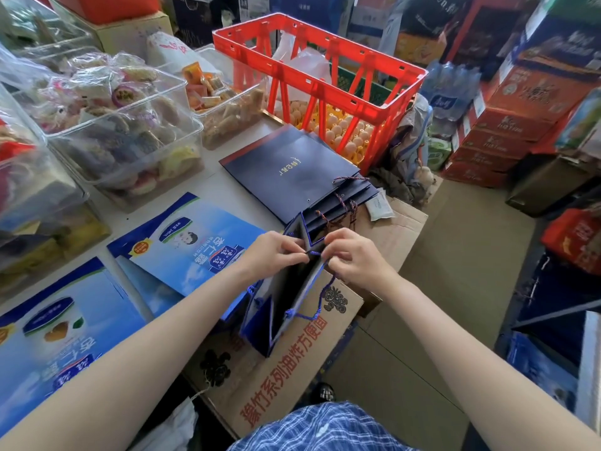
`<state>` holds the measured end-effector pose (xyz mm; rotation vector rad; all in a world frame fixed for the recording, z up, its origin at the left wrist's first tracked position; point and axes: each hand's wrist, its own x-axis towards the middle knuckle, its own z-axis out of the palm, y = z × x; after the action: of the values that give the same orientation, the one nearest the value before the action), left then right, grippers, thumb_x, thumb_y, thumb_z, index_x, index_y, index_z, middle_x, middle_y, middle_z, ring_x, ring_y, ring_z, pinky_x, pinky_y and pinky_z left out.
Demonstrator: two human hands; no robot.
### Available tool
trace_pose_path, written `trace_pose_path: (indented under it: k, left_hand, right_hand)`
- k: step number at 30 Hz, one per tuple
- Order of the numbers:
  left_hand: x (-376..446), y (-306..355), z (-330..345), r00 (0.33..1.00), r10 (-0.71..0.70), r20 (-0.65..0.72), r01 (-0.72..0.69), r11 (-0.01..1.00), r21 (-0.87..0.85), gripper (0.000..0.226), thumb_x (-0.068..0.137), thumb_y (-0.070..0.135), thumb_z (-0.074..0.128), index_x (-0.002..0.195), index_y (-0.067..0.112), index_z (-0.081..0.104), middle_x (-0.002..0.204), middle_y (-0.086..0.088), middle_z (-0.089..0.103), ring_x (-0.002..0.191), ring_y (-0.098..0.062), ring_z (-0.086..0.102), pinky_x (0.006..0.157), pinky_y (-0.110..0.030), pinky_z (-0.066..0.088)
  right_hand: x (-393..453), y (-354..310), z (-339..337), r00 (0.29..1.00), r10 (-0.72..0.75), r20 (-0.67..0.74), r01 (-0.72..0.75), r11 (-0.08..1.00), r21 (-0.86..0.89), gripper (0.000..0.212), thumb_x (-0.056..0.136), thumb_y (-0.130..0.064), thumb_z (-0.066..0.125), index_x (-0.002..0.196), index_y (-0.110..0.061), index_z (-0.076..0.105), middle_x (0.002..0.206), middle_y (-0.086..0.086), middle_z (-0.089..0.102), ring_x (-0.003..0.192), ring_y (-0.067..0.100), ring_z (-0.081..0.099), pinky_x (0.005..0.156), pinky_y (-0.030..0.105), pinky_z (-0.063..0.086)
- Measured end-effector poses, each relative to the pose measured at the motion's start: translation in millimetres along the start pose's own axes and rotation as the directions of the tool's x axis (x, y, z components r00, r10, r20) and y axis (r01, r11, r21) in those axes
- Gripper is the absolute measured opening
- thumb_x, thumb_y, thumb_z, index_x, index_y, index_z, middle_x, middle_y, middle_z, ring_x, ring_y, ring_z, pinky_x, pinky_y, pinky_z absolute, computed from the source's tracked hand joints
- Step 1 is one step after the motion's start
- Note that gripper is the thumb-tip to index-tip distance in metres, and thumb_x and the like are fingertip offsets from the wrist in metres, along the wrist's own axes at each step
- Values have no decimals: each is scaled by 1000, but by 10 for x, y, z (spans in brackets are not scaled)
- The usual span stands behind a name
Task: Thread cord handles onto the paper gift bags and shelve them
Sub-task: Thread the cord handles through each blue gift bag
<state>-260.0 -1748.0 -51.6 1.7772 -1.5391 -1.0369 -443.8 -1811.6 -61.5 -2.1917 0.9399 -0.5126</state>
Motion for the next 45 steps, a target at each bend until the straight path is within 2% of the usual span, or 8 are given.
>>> trace_pose_path:
  k: [6, 11, 16, 21, 24, 29, 36, 45]
  left_hand:
    - [-20, 78, -26, 992, -28, 125, 43, 992, -115, 16, 88, 27, 61, 81, 21, 74, 108, 3, 69, 104, -8, 59, 101, -30, 40]
    - [-16, 134, -52, 973, -176, 152, 204, 961, -187, 52, 101, 33, 31, 88, 6, 73, 121, 2, 62, 114, -7, 47, 97, -20, 23]
    - [84, 142, -95, 933, -296, 203, 324, 939, -116, 42, 97, 40, 41, 80, 21, 74, 129, -1, 54, 123, -15, 42, 98, -25, 25]
    - [101, 155, -91, 867, -401, 295, 481, 828, -287, 45, 87, 45, 58, 112, 7, 65, 122, -1, 57, 108, -10, 43, 74, -21, 35]
    - [93, 83, -96, 856, -445, 262, 511, 803, -306, 45, 77, 37, 73, 104, 2, 65, 111, -7, 59, 97, -13, 46, 71, -22, 35]
    - [57, 61, -88, 933, -337, 126, 359, 899, -251, 18, 80, 26, 71, 89, 10, 72, 99, -10, 68, 101, -21, 58, 90, -33, 43]
    - [-46, 92, 36, 985, 8, -175, 18, 989, 146, 15, 86, 19, 65, 89, 6, 69, 106, -10, 55, 94, -16, 56, 89, -27, 44]
    - [-142, 37, 55, 942, 255, -218, -159, 912, 378, 14, 90, 19, 59, 93, 6, 63, 98, -6, 59, 82, -24, 57, 73, -29, 41]
  right_hand:
    - [80, -120, 85, 998, -66, -16, 65, 996, -55, 10, 81, -7, 70, 90, -7, 73, 85, -1, 62, 77, 12, 57, 75, 28, 50]
    - [80, -167, 126, 985, 98, -139, -64, 971, 230, 15, 81, -10, 71, 93, -3, 73, 80, -7, 52, 68, 3, 55, 66, 14, 46]
    - [52, -260, 150, 975, 217, -48, -146, 788, 598, 13, 85, -2, 64, 96, 2, 69, 81, 1, 66, 77, 5, 63, 76, 21, 51]
    - [50, -343, 144, 987, 157, 45, -155, 809, 567, 9, 85, -2, 65, 91, -8, 68, 85, 3, 67, 82, 11, 61, 83, 27, 52]
    - [-8, -341, 137, 990, 126, 66, -142, 808, 571, 15, 82, 2, 66, 88, -12, 69, 83, 1, 68, 82, 8, 65, 82, 23, 53]
    - [-78, -254, 165, 975, 224, -6, -185, 821, 540, 12, 82, -1, 67, 87, -10, 72, 86, 5, 71, 80, 10, 65, 77, 24, 54]
    - [32, -286, 265, 896, 435, -92, -328, 787, 523, 11, 79, -9, 73, 88, -12, 67, 83, 6, 70, 71, 13, 64, 62, 20, 51]
    - [116, -348, 202, 964, 223, -146, -197, 965, 170, 4, 81, -13, 71, 83, -15, 68, 79, -2, 68, 72, 8, 62, 70, 16, 51]
